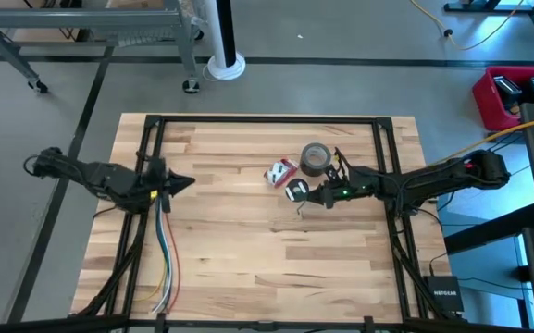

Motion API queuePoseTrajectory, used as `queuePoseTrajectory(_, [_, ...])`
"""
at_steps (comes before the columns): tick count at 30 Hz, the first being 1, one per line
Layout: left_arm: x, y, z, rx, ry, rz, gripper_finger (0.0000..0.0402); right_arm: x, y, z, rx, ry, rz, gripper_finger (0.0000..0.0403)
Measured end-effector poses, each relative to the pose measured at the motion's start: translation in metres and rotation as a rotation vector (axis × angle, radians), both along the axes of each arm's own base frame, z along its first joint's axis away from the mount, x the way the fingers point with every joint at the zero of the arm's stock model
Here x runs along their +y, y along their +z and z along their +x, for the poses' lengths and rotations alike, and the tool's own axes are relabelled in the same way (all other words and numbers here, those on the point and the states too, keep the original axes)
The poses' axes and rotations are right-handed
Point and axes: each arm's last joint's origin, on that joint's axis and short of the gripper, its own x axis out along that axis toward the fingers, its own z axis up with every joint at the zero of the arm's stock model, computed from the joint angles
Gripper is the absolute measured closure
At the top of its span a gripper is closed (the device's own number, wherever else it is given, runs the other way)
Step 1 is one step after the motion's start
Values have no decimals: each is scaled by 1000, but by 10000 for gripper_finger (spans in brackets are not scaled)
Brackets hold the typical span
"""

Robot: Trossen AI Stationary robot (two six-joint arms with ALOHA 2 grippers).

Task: Coil cords
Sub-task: Coil the green wire on the spool

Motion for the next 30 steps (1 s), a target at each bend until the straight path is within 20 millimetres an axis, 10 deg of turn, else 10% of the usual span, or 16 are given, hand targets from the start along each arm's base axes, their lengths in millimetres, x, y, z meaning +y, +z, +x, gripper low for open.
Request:
queuePoseTrajectory(15, [-8, -75, 7, -367, -48, -16, 401, 0, 40, -30, -176, -3, -53, 402])
queuePoseTrajectory(30, [-9, -71, 7, -396, -87, 26, 402, -2, 50, -84, -112, -141, -117, 402])
